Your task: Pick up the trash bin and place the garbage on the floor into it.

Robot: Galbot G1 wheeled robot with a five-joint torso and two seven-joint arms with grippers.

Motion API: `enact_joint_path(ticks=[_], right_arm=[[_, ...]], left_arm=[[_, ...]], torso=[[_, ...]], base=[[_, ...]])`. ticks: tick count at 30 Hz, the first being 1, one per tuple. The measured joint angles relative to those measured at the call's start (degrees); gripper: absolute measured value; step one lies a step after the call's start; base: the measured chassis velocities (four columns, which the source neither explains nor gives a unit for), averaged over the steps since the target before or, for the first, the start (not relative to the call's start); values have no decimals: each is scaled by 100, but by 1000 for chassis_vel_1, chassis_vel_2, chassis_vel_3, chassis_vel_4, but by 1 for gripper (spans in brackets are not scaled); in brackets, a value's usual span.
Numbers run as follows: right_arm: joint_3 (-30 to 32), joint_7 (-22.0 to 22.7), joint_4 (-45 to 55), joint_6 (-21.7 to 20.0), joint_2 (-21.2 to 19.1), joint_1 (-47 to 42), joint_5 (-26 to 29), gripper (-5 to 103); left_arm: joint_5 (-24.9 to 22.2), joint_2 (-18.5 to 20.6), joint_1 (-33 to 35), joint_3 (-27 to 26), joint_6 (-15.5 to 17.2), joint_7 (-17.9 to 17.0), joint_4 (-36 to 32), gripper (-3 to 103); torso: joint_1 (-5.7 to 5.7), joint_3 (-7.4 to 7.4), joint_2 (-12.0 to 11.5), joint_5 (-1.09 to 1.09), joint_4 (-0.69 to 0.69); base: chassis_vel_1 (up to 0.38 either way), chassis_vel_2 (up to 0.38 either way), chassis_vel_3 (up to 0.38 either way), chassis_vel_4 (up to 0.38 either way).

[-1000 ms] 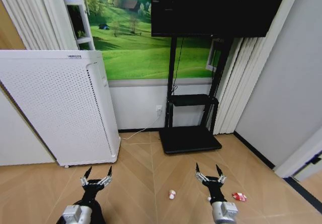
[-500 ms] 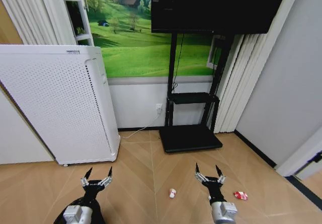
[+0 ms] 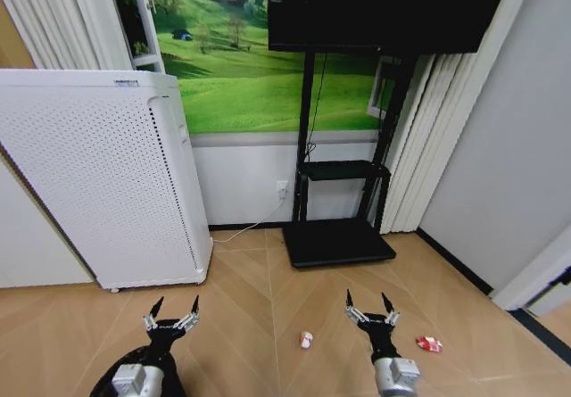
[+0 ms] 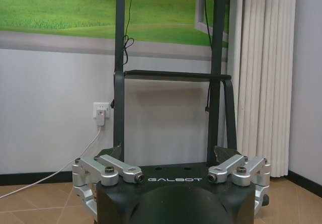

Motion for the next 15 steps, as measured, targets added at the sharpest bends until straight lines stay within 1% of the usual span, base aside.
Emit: enact_joint_path(ticks=[10, 11, 12, 15], right_arm=[[-5, -1, -14, 4, -5, 13, 5, 100], [-10, -1, -14, 4, -6, 17, 10, 100], [-10, -1, -14, 4, -6, 17, 10, 100], [-12, -1, -14, 4, -16, 21, 24, 100]], left_arm=[[-12, 9, -7, -18, 11, -30, -1, 100], [-8, 12, -18, -42, 72, -123, -1, 100], [-8, 12, -18, -42, 72, -123, -1, 100], [-19, 37, -31, -160, 163, -444, 77, 100]], torso=[[-47, -147, -194, 0, 0], [-50, -184, -238, 0, 0], [-50, -184, -238, 0, 0], [-50, -252, -316, -2, 0]], base=[[0, 0, 0, 0], [0, 0, 0, 0], [0, 0, 0, 0], [0, 0, 0, 0]])
